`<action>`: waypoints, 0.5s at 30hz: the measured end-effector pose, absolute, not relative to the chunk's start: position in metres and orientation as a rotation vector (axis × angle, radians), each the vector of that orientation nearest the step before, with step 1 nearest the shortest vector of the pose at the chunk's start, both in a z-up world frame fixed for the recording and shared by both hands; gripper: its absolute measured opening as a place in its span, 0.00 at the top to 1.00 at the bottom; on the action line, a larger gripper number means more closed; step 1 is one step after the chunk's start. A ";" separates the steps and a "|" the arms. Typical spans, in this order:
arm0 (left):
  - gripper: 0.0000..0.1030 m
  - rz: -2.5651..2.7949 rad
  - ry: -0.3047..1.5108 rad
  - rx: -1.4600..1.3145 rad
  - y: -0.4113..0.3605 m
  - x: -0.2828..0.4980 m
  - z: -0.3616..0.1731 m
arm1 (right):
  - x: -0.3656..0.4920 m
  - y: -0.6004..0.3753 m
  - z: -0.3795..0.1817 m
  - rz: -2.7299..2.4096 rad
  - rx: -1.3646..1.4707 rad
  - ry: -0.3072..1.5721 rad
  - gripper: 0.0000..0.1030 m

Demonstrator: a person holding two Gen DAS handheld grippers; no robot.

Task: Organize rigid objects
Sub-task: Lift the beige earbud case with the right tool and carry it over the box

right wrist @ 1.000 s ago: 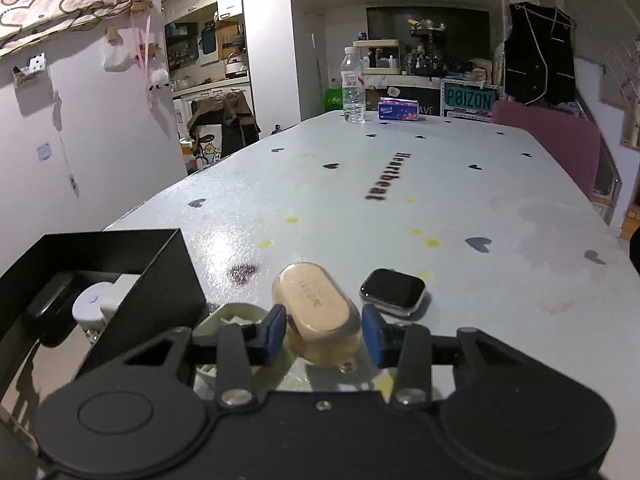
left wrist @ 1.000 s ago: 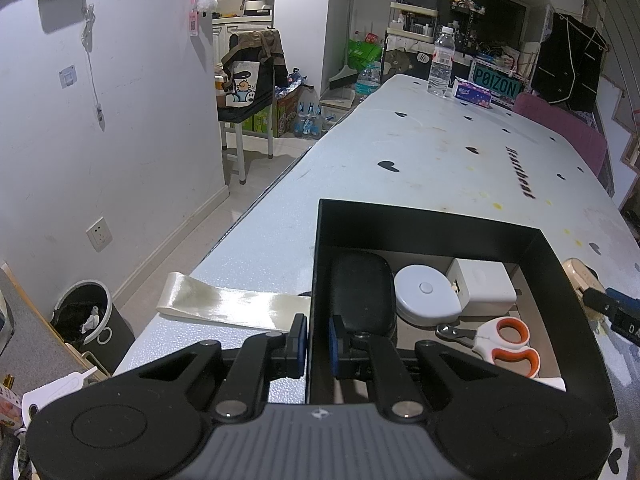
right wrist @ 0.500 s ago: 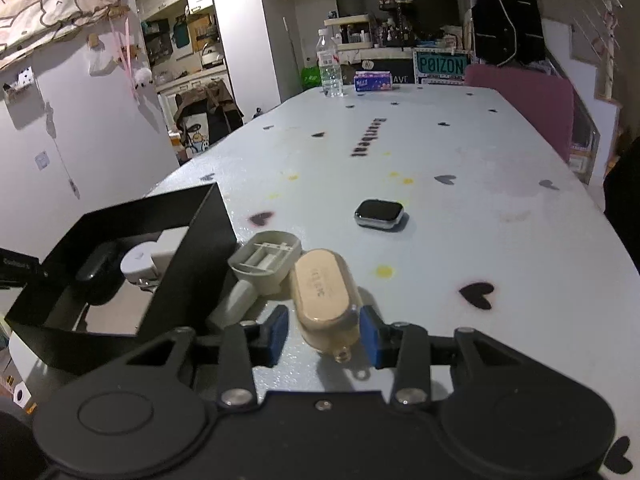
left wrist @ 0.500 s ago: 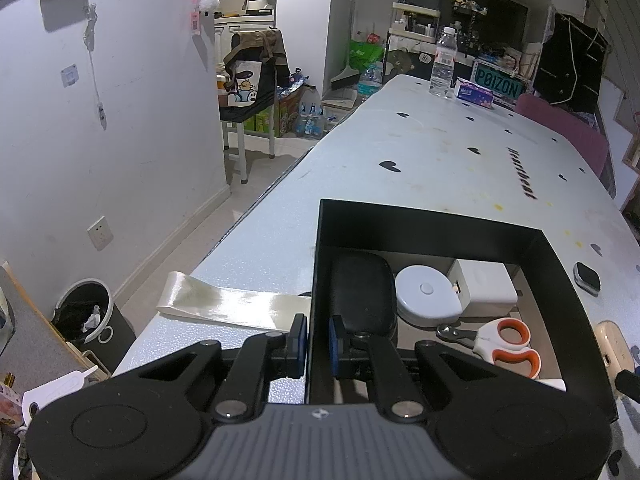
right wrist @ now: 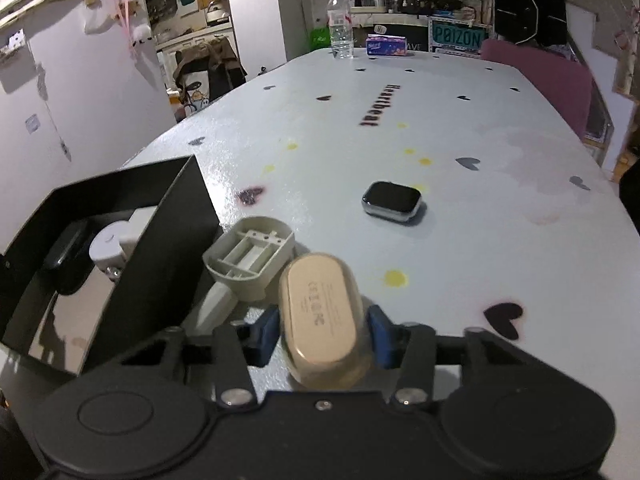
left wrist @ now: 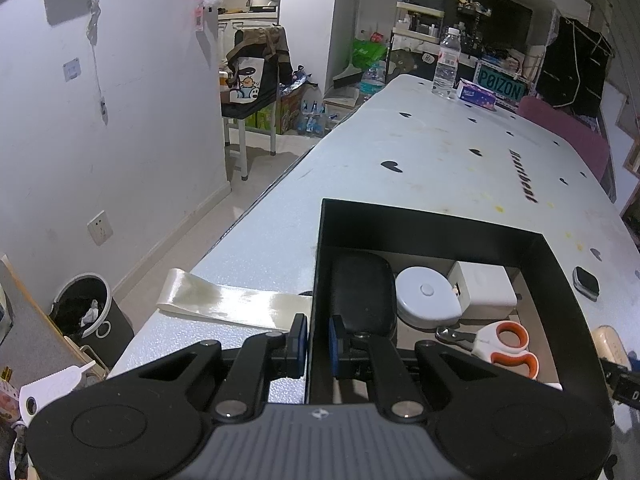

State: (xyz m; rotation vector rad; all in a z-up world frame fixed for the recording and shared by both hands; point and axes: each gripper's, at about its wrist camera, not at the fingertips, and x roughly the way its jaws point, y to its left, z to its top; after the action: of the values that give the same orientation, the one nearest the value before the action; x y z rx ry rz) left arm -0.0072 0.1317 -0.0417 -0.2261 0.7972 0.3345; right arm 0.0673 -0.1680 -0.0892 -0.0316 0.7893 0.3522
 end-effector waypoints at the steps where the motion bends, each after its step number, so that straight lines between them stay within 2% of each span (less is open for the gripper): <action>1: 0.89 0.334 0.797 -0.226 0.131 -0.007 -0.042 | 0.066 -0.169 -0.089 0.348 -0.030 0.790 0.55; 6: 0.89 0.333 0.797 -0.227 0.132 -0.007 -0.042 | 0.056 -0.175 -0.081 0.298 -0.008 0.778 0.56; 15: 0.89 0.329 0.797 -0.230 0.134 -0.007 -0.042 | 0.038 -0.149 -0.025 0.432 -0.009 0.642 0.57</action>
State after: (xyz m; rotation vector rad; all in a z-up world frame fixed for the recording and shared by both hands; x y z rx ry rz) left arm -0.0070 0.1340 -0.0421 -0.2301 0.7974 0.3286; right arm 0.0383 -0.1492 -0.0254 -0.0088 0.6415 0.4322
